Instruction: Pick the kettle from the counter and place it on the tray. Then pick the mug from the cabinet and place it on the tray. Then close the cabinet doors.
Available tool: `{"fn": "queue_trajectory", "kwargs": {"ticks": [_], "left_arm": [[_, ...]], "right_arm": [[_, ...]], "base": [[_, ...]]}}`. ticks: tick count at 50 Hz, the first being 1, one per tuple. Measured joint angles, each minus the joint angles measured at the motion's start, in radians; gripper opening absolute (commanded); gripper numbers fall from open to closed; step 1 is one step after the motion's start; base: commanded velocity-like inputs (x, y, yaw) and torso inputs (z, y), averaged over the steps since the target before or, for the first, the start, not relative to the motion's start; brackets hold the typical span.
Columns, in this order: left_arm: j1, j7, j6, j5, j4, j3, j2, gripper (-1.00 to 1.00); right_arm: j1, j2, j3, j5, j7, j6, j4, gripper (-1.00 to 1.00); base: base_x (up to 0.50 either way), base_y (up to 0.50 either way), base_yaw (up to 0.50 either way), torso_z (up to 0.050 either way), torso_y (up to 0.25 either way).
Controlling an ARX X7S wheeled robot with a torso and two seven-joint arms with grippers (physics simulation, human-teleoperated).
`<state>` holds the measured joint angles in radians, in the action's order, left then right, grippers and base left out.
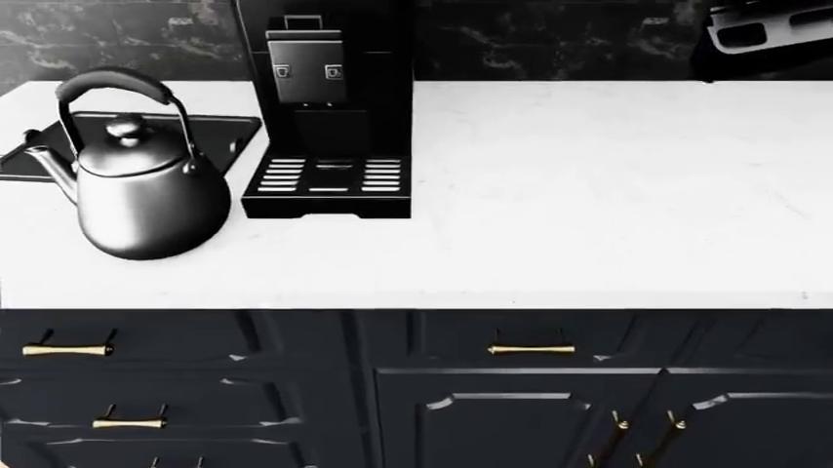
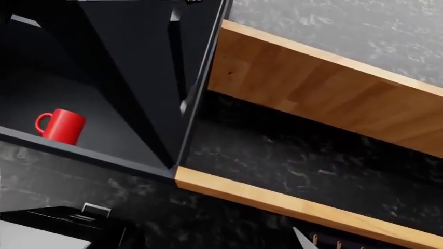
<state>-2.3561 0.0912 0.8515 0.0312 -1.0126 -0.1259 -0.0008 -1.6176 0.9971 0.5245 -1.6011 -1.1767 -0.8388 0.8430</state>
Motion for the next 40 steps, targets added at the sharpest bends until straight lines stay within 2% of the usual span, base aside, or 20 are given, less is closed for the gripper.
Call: {"fn": "queue_trajectory", "kwargs": {"ticks": [40], "left_arm": [[0.0, 0.01, -0.027, 0.089, -0.051, 0.096, -0.014, 1.0]], "right_arm": [[0.011, -0.006, 0.01, 0.014, 0.02, -0.003, -0.011, 1.0]], "base": [[0.5, 0.0, 0.0, 0.0, 0.001]]}}
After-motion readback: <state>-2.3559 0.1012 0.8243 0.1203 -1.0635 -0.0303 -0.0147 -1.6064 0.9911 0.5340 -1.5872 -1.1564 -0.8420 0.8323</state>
